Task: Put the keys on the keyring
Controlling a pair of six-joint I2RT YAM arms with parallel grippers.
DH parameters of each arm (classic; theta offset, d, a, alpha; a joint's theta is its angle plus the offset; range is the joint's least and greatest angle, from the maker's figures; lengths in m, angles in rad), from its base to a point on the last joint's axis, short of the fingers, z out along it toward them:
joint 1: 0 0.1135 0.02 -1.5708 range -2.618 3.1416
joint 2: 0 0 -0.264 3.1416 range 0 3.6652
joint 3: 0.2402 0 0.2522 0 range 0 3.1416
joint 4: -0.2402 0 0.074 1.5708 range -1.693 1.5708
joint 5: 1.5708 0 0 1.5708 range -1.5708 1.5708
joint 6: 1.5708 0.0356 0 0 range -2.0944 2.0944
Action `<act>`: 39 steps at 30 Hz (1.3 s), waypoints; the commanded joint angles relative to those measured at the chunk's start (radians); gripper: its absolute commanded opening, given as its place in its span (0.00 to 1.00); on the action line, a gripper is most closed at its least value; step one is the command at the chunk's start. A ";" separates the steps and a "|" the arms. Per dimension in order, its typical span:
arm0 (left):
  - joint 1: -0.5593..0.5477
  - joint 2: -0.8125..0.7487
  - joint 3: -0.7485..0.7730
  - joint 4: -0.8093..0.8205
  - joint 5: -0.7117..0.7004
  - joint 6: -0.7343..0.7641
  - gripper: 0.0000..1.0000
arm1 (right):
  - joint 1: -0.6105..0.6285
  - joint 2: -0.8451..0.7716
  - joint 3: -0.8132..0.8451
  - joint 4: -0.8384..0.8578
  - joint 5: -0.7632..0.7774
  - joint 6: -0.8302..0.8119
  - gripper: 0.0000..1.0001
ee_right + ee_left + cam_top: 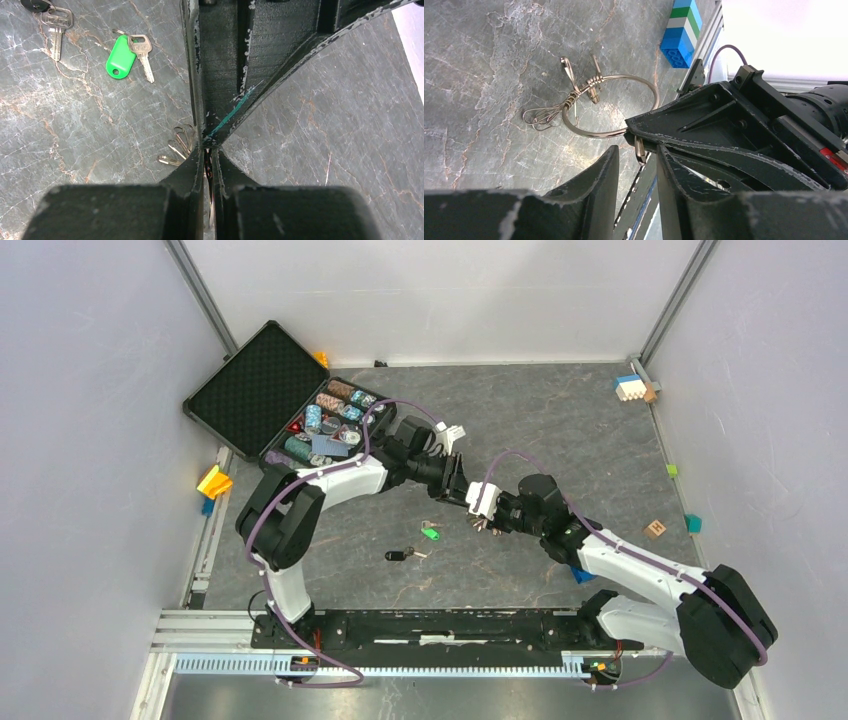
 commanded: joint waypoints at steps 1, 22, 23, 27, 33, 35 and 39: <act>-0.009 0.005 0.039 0.044 0.042 -0.047 0.33 | 0.005 0.005 0.023 0.026 0.009 0.010 0.00; -0.018 0.014 0.041 0.034 0.053 -0.021 0.08 | 0.010 0.008 0.024 0.024 0.007 0.011 0.00; -0.017 0.014 0.041 0.031 0.052 -0.015 0.07 | 0.009 0.009 0.024 0.022 0.004 0.010 0.00; -0.017 0.005 0.045 0.003 0.043 0.042 0.02 | 0.008 0.006 0.024 0.012 -0.030 0.000 0.00; -0.017 -0.017 0.045 -0.027 0.043 0.133 0.02 | 0.006 0.001 0.024 0.012 -0.056 -0.005 0.04; -0.019 -0.026 0.043 -0.035 0.046 0.160 0.02 | 0.005 0.002 0.025 0.012 -0.060 -0.004 0.03; -0.022 -0.035 0.044 -0.046 0.056 0.189 0.02 | 0.002 0.003 0.027 0.010 -0.066 0.000 0.03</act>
